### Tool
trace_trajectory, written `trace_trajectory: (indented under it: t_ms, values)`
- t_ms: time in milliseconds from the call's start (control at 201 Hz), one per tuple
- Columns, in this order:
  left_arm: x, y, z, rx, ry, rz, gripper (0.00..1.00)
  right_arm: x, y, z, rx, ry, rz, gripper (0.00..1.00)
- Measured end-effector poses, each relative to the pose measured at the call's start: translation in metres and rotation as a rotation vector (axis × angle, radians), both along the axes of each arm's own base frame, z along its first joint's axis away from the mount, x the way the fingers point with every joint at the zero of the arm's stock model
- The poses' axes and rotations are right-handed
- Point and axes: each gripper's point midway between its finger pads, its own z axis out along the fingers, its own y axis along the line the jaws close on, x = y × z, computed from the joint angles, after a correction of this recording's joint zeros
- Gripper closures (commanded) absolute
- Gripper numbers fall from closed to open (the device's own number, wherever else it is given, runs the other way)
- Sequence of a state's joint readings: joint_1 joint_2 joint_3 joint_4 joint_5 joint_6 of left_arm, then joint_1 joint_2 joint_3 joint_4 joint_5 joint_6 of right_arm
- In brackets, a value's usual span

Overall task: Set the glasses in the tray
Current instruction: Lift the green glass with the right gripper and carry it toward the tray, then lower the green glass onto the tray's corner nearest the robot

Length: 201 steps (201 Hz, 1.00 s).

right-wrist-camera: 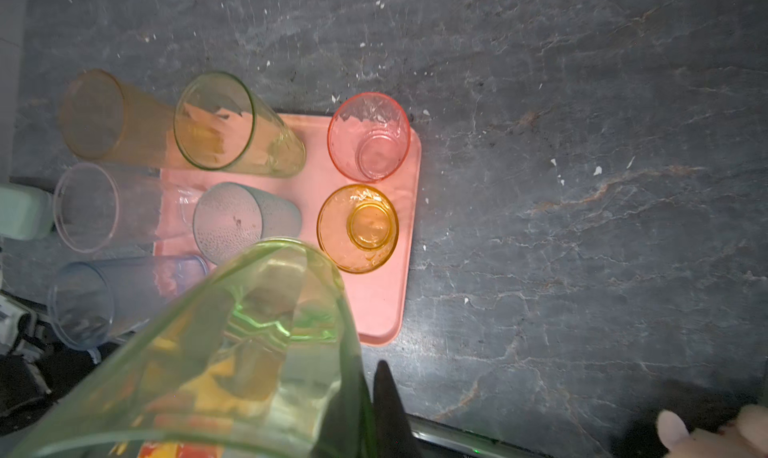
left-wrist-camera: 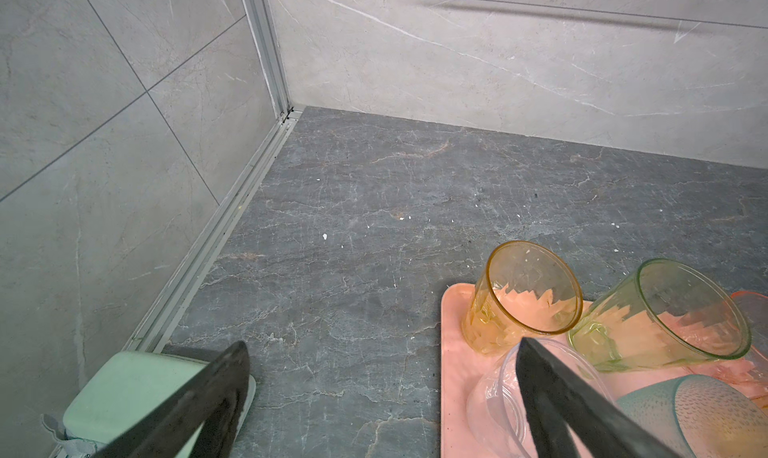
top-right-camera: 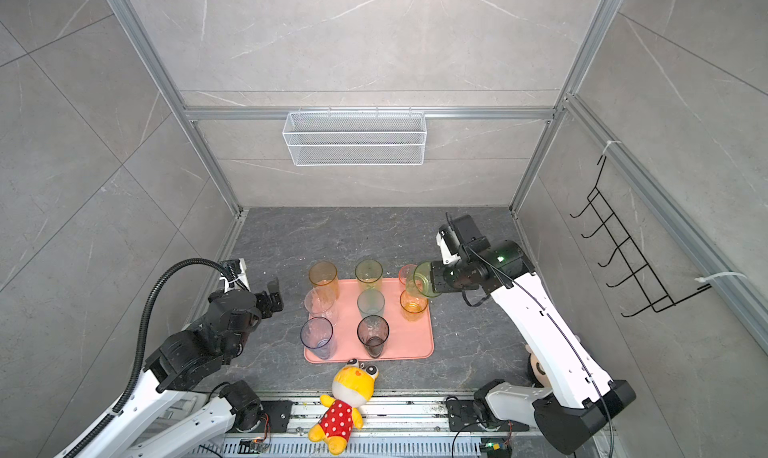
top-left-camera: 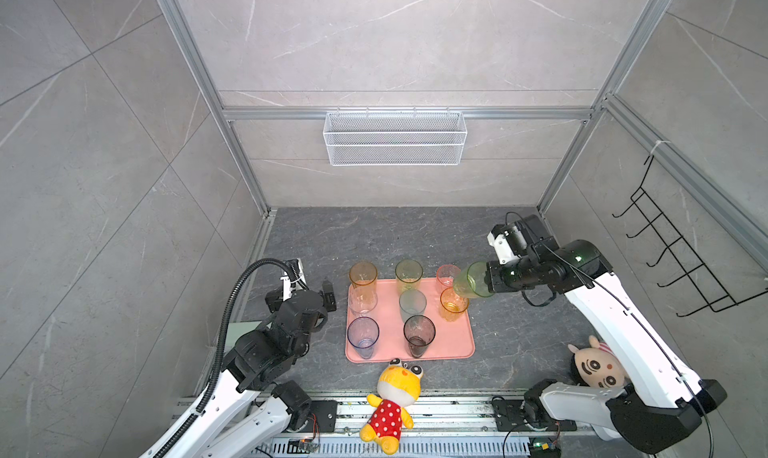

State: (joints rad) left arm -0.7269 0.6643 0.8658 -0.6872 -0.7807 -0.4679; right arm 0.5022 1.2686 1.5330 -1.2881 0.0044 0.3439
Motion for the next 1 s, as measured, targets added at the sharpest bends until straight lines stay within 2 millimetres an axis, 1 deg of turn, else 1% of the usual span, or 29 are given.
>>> trace_trajectory:
  t_ms: [90, 274, 473, 782, 1001]
  values:
    - [0.000, 0.000, 0.000, -0.002, -0.001, 0.000, 0.00, -0.010, 0.004, -0.014, -0.039, 0.039, 0.030, 1.00]
    - [-0.001, 0.001, 0.001, -0.005, -0.004, 0.001, 0.00, -0.027, 0.005, -0.045, -0.098, 0.120, 0.046, 1.00]
    - [-0.001, 0.001, 0.001, -0.008, -0.005, 0.002, 0.00, -0.040, 0.010, -0.070, -0.125, 0.179, 0.058, 1.00]
    - [-0.001, 0.001, 0.000, -0.007, -0.004, 0.003, 0.00, -0.053, 0.014, -0.114, -0.142, 0.244, 0.032, 1.00]
    - [-0.001, 0.001, -0.008, 0.004, 0.013, 0.004, 0.00, -0.054, 0.020, -0.136, -0.138, 0.262, 0.015, 1.00]
